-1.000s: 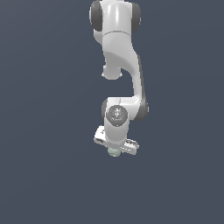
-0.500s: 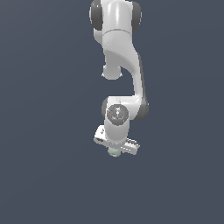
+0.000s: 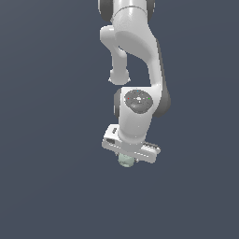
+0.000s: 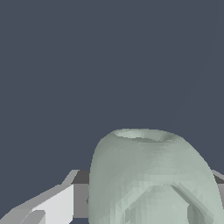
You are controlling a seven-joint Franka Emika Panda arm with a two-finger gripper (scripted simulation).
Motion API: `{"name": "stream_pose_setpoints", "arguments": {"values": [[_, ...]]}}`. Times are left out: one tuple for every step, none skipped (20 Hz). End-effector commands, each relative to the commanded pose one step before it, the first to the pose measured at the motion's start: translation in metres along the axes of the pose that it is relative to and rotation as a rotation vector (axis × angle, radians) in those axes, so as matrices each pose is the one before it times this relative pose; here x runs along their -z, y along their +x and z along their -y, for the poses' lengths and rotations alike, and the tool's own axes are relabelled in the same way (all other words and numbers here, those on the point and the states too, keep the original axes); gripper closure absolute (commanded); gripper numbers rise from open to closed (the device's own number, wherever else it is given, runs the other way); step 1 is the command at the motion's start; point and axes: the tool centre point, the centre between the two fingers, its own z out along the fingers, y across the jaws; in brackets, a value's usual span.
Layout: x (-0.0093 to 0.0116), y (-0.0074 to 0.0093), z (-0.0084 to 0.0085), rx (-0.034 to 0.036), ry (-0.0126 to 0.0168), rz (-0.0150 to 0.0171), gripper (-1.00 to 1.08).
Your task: Pick up the object and move it to a goal position.
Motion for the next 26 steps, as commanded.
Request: {"name": "stream_pose_setpoints", "arguments": {"values": [[0.03701, 0.00914, 0.01003, -0.0034, -0.00554, -0.04753, 1.08], [0.01674, 0.00438, 0.00435, -0.00178, -0.00351, -0.02149, 1.08], [0.01764, 0.00461, 0.00458, -0.00186, -0.00377, -0.02266, 1.08], [0.0184, 0.00481, 0.00478, -0.00191, -0.00401, -0.02366, 1.08], [0.0189, 0.00495, 0.00492, -0.00194, -0.00421, -0.02433, 1.08], [0.01864, 0.0049, 0.00487, -0.00187, -0.00424, -0.02401, 1.08], [0.01817, 0.00479, 0.00476, -0.00178, -0.00422, -0.02344, 1.08], [0.01767, 0.00468, 0.00465, -0.00169, -0.00418, -0.02282, 1.08], [0.01716, 0.00455, 0.00454, -0.00159, -0.00414, -0.02218, 1.08], [0.01663, 0.00443, 0.00444, -0.00146, -0.00409, -0.02151, 1.08], [0.01607, 0.00428, 0.00433, -0.00132, -0.00402, -0.02079, 1.08], [0.01544, 0.00412, 0.0042, -0.0012, -0.00393, -0.01999, 1.08], [0.01469, 0.00393, 0.00403, -0.00109, -0.00379, -0.01903, 1.08], [0.0139, 0.00372, 0.00384, -0.00095, -0.00363, -0.018, 1.08], [0.01309, 0.00351, 0.0037, -0.00075, -0.00348, -0.01695, 1.08], [0.01222, 0.00327, 0.00355, -0.00051, -0.0033, -0.0158, 1.08], [0.01118, 0.00298, 0.00333, -0.00029, -0.00307, -0.01444, 1.08], [0.01, 0.00267, 0.00302, -0.00017, -0.00278, -0.01291, 1.08], [0.00882, 0.00236, 0.0027, -0.00009, -0.00247, -0.01137, 1.08], [0.00767, 0.00205, 0.00238, 0.0, -0.00217, -0.00989, 1.08], [0.0065, 0.00174, 0.00207, 0.0001, -0.00186, -0.00836, 1.08], [0.00532, 0.00142, 0.00177, 0.00023, -0.00155, -0.00683, 1.08], [0.00419, 0.00111, 0.00148, 0.00038, -0.00126, -0.00537, 1.08], [0.00308, 0.00081, 0.00121, 0.00051, -0.00097, -0.00394, 1.08], [0.00206, 0.00054, 0.00094, 0.00062, -0.00069, -0.0026, 1.08], [0.0012, 0.0003, 0.00068, 0.00065, -0.00045, -0.0015, 1.08]]}}
